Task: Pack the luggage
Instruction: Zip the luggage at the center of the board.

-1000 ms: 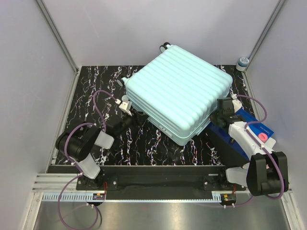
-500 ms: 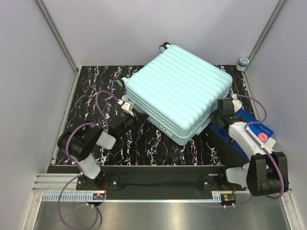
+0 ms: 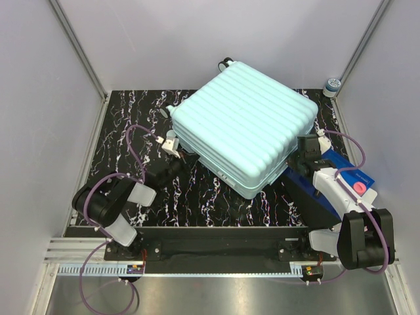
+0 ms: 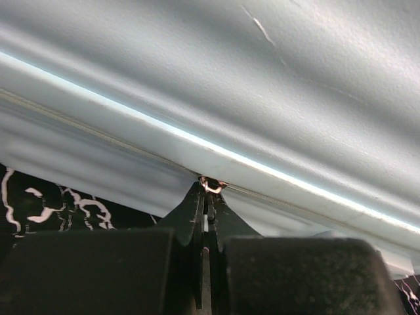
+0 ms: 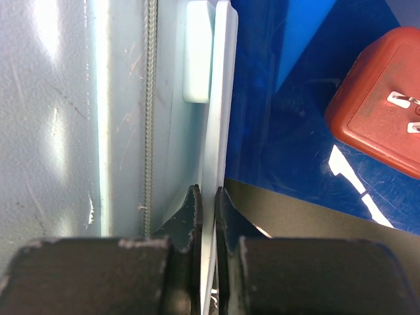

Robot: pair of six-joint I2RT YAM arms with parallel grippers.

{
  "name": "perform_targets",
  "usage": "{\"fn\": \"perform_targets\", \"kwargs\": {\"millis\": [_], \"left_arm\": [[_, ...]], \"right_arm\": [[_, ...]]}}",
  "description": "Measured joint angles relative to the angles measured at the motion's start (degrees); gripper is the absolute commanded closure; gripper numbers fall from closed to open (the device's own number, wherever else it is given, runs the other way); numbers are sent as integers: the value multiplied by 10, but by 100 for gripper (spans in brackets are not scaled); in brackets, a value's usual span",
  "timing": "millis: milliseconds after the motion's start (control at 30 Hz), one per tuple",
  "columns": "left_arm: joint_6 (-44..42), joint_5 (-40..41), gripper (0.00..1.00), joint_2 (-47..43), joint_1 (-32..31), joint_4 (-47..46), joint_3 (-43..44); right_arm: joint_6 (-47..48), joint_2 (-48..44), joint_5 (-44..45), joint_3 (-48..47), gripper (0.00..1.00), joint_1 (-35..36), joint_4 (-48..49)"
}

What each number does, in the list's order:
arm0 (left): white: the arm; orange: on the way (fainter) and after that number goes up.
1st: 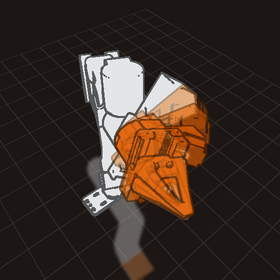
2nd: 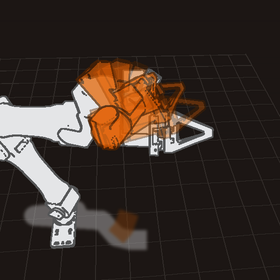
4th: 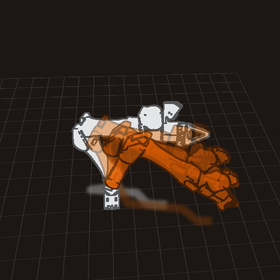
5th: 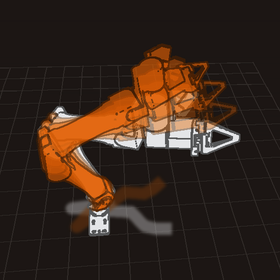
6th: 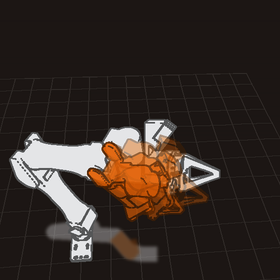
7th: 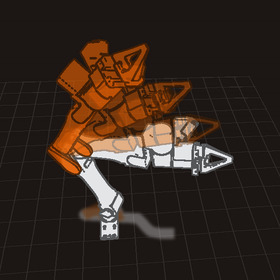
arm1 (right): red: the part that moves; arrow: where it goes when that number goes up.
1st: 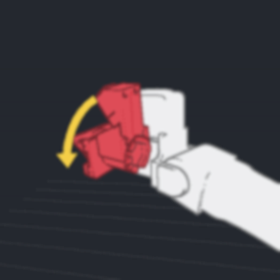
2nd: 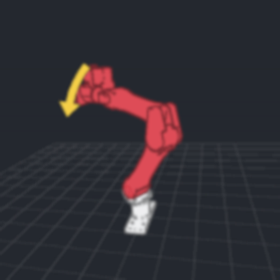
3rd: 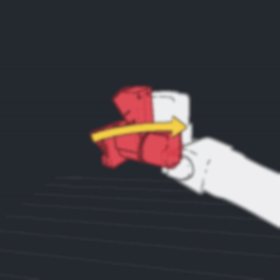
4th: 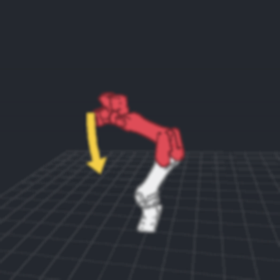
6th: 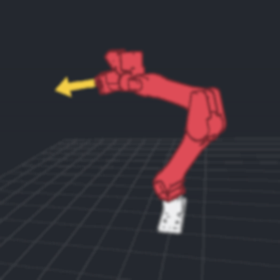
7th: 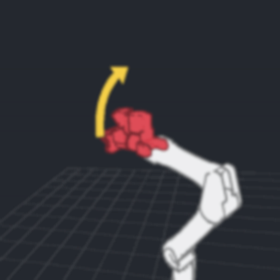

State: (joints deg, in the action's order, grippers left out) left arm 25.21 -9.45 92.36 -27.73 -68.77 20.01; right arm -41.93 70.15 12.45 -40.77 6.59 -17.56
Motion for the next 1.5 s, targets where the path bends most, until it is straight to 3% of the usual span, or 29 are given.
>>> {"fn": "perform_targets", "kwargs": {"millis": [500, 1200, 1500], "left_arm": [[27, -3, 100, -18, 59, 33, 2], [46, -22, 100, -31, 180, 56, 7], [46, -28, 100, -39, 189, 56, 6]], "right_arm": [[7, 10, -9, -7, 100, -7, 0], [51, 161, -67, -132, 100, -30, 18], [74, 221, -76, -193, 100, -33, 17]]}}
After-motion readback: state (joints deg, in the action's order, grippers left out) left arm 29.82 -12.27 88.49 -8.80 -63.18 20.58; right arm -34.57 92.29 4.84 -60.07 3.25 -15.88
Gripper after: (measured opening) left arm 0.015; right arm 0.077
